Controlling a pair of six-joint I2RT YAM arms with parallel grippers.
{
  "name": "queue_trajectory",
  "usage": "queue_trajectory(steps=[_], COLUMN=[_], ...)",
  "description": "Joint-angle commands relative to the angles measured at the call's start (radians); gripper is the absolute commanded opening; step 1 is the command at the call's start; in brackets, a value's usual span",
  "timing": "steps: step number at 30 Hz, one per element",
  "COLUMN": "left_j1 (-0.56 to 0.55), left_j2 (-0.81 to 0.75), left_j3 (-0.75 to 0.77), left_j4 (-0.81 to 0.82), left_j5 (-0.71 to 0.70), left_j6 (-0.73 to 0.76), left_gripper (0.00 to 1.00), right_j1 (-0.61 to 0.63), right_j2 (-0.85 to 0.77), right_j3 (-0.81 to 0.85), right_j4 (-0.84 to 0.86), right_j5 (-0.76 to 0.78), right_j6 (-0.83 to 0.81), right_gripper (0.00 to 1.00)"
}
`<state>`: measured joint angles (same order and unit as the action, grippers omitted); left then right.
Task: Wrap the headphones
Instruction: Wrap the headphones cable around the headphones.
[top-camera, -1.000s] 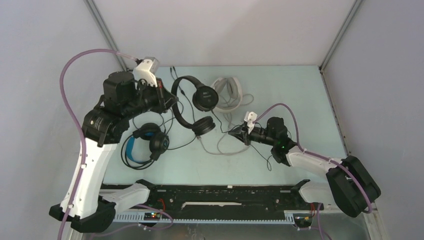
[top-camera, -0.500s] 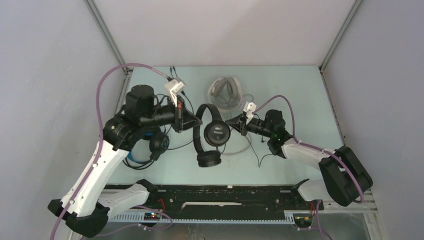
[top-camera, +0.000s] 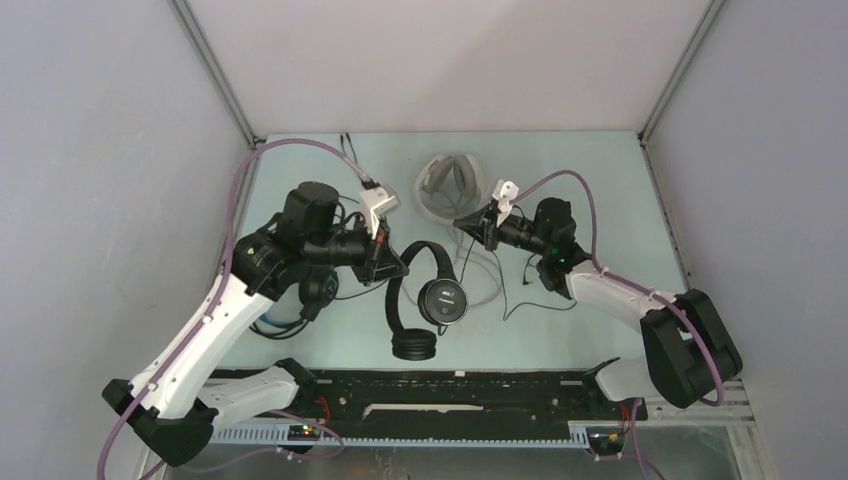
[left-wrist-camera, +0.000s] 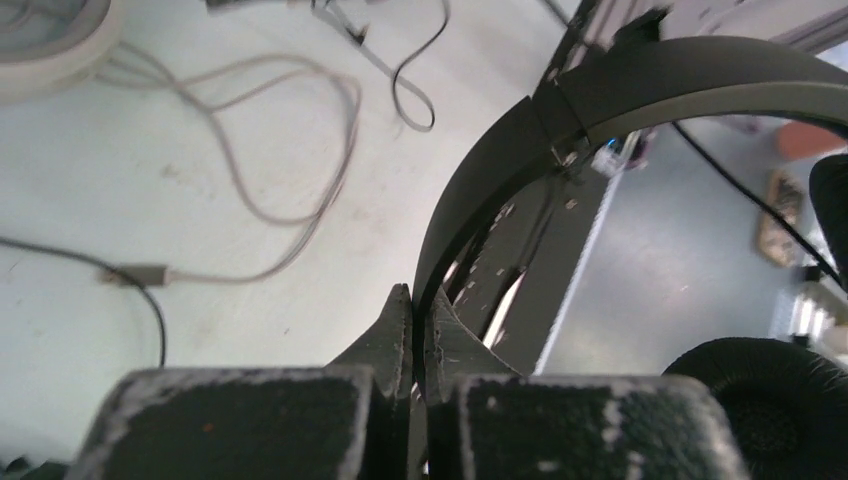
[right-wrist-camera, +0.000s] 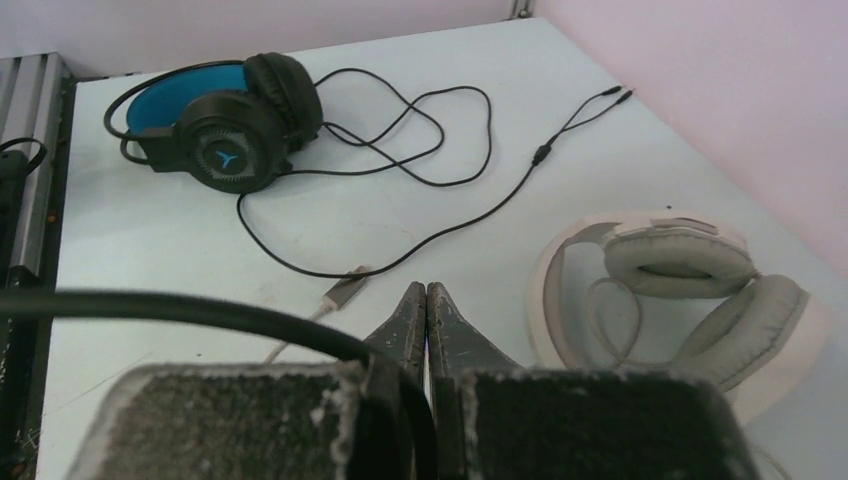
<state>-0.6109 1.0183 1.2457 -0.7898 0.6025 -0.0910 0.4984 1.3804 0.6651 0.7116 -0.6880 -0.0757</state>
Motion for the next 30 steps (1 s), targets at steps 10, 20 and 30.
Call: queue_trajectory(steps=[10,20,30], left_j1=[-0.116,-0.116,-0.111], left_j2=[0.076,0.136,0.153], left_j3=[-0.027,-0.015,-0.050], left_j4=[-0.133,-0.092,-0.028], left_j5=[-0.606,-0.930,-1.046], left_j6=[0.212,0.162,0.059], left_gripper=[0.00,0.00,0.00], right_j1=[-0.023,0.059,0.204], right_j2=[-0.010,0.058,0.059], right_j3=[0.335,0.625,0.639], right_j4=[-0.645,-1.156,-0.930], right_j5=[0.059,-0.101,-0.271], right_j6=[0.051,0.145,0.468], right_gripper=[0.00,0.00,0.00])
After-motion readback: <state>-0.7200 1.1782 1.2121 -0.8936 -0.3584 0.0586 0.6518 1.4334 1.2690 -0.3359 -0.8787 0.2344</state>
